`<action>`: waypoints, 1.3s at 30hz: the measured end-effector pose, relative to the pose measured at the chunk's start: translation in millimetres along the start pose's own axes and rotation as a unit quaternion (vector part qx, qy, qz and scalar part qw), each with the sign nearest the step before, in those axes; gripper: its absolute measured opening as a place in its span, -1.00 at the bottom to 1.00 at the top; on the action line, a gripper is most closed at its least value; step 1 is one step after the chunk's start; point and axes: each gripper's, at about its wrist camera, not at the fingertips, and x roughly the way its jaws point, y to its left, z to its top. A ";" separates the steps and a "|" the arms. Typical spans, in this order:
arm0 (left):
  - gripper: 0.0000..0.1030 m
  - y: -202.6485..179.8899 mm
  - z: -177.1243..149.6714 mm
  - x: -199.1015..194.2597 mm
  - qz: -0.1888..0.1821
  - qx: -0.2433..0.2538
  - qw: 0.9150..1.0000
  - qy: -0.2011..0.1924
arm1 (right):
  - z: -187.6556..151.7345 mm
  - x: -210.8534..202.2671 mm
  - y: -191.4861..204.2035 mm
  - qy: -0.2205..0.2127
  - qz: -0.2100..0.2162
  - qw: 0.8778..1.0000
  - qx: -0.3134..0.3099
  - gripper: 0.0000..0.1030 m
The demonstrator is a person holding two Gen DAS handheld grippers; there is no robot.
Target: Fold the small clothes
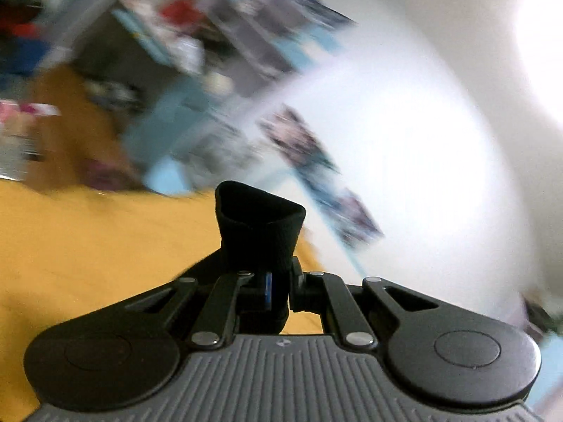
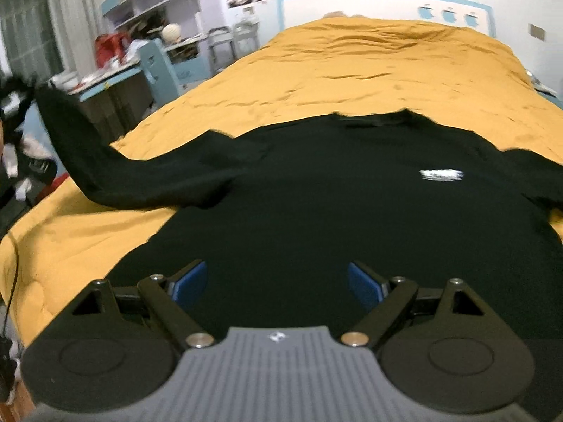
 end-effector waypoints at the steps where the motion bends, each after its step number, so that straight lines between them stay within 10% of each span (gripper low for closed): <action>1: -0.84 -23.6 -14.2 13.5 -0.022 0.009 1.000 0.016 | -0.9 -6.4 -10.9 -0.003 -0.002 1.000 0.011 0.61; 7: -0.84 -125.6 -141.7 98.9 -0.118 0.031 0.983 0.139 | -8.5 -45.0 -80.0 -0.028 -0.023 0.996 0.081 0.61; 16: -0.83 -147.2 -378.2 198.3 -0.151 0.035 0.928 0.339 | -38.9 -67.9 -157.0 -0.014 -0.087 0.990 0.110 0.61; 20: -0.60 -145.2 -425.2 215.4 -0.122 0.090 0.902 0.404 | -48.2 -70.7 -172.9 0.009 -0.103 0.988 0.115 0.61; 23: -0.56 -148.0 -405.6 199.8 -0.172 0.082 0.890 0.414 | -48.3 -75.8 -175.0 0.000 -0.117 0.987 0.109 0.61; 28: -0.01 -121.5 -308.4 149.8 -0.166 0.122 0.911 0.356 | -29.3 -75.8 -193.6 -0.025 -0.101 0.986 0.134 0.61; 33: 0.03 -25.1 -240.6 106.7 -0.016 0.103 0.944 0.314 | 3.0 -52.2 -241.9 -0.061 -0.084 0.973 0.204 0.61; 39: 0.03 85.8 -213.3 81.4 0.102 -0.050 0.952 0.283 | 12.8 23.3 -299.8 0.012 -0.032 0.924 0.381 0.58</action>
